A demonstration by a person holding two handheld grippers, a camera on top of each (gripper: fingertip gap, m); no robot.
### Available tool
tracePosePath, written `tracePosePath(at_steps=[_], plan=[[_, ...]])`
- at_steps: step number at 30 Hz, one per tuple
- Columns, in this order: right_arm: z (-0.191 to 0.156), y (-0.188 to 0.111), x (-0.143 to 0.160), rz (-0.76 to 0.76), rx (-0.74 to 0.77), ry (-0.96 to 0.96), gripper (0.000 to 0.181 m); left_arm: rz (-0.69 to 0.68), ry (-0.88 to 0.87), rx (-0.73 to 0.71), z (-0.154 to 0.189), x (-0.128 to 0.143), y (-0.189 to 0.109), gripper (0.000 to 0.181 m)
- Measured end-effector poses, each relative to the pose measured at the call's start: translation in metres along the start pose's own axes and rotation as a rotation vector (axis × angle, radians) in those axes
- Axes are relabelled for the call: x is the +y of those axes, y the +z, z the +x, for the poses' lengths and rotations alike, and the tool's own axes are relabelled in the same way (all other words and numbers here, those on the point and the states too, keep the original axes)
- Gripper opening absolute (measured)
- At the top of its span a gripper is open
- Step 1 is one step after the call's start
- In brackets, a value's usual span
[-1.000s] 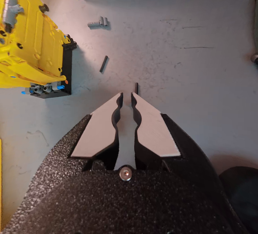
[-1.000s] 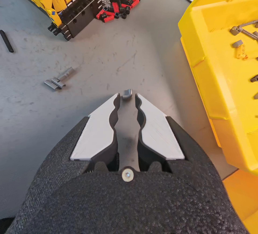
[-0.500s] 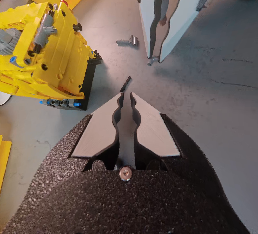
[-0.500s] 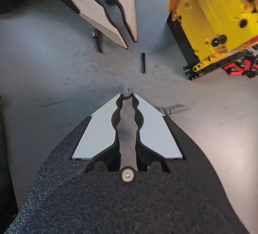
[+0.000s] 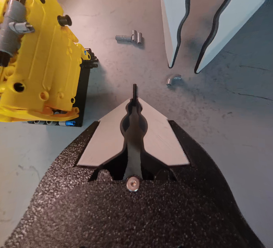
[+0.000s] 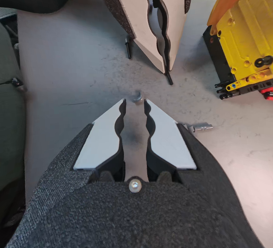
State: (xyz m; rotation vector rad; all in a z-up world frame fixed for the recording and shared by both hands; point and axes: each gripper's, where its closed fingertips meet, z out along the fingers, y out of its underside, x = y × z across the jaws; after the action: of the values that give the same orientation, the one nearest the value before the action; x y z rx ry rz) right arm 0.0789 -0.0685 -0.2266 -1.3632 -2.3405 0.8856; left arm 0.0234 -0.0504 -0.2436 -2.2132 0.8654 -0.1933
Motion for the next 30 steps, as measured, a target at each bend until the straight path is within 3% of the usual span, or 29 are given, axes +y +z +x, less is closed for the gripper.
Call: tracePosePath(at_steps=[4, 8, 12, 18, 22, 30], plan=[[0.000, -0.009, 0.006, 0.061, -0.050, -0.164, 0.023, 0.000, 0.003, 0.044, 0.010, 0.002, -0.006, 0.003], [-0.003, 0.002, -0.007, 0.159, -0.080, -0.218, 0.025, 0.041, -0.011, 0.056, 0.012, -0.003, -0.015, 0.003], [-0.005, 0.016, -0.008, 0.122, -0.075, -0.265, 0.028, 0.049, -0.013, 0.049, 0.013, -0.001, -0.018, 0.003], [-0.005, 0.007, 0.008, 0.061, -0.070, -0.215, 0.028, 0.059, -0.016, 0.048, 0.018, 0.001, -0.023, 0.003], [-0.025, -0.004, 0.020, 0.033, -0.115, -0.186, 0.032, 0.092, -0.015, 0.078, 0.029, -0.004, -0.030, 0.003], [-0.020, 0.001, 0.016, 0.036, -0.035, -0.128, 0.028, 0.090, 0.030, 0.149, 0.054, -0.010, -0.024, 0.003]])
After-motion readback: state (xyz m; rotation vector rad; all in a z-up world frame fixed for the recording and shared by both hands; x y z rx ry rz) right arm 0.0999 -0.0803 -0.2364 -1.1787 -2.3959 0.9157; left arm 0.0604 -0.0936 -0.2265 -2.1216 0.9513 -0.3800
